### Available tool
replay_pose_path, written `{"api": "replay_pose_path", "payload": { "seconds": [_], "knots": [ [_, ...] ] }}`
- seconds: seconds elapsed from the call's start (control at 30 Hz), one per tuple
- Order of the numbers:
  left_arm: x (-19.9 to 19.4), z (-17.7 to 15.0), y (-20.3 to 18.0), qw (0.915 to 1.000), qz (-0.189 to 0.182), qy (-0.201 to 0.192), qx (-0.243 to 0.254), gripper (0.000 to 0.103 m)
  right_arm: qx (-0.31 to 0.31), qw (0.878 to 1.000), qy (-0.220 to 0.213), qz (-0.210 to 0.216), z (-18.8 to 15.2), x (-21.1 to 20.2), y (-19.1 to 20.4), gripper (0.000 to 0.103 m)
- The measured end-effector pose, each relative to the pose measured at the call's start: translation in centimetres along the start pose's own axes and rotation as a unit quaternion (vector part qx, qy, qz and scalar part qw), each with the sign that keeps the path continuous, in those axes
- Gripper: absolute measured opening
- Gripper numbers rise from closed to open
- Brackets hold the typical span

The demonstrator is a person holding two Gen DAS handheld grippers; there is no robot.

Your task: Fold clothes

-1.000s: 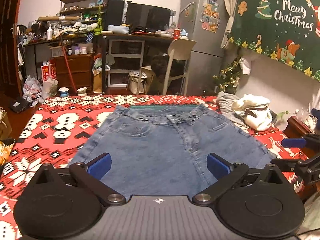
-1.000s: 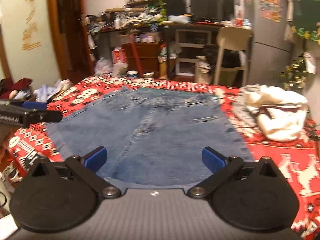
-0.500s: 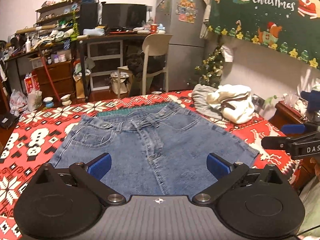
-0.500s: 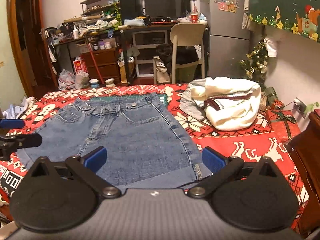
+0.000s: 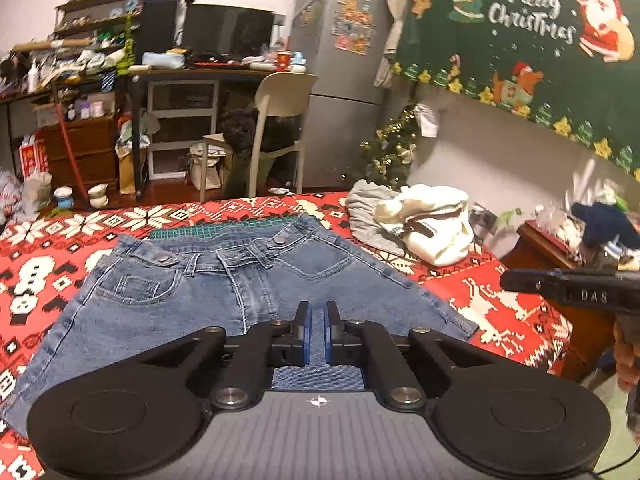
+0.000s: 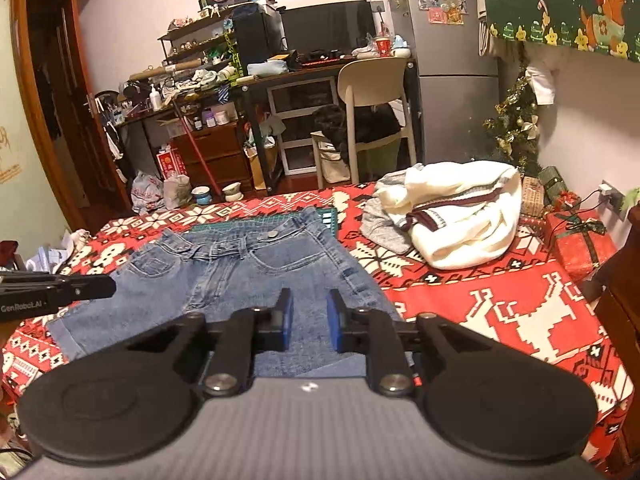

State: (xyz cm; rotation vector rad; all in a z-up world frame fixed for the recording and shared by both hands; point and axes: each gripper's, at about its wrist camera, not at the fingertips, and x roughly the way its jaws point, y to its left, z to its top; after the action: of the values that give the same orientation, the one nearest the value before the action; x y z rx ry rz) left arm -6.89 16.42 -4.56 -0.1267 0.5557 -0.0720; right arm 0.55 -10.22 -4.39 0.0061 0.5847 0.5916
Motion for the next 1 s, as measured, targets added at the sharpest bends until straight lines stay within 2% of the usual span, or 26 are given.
{"api": "replay_pose_path", "payload": {
  "seconds": [0.7,1.0],
  "knots": [
    [0.3,0.0,0.5,0.9999,0.013,0.004,-0.003,0.005,0.002,1.000,0.010,0.014,-0.4,0.5,0.4,0.012],
    [2.5,0.4,3.2,0.9990,0.039,0.019,-0.015,0.005,-0.004,0.999,0.031,0.030,0.8,5.0,1.9,0.012]
  ]
}}
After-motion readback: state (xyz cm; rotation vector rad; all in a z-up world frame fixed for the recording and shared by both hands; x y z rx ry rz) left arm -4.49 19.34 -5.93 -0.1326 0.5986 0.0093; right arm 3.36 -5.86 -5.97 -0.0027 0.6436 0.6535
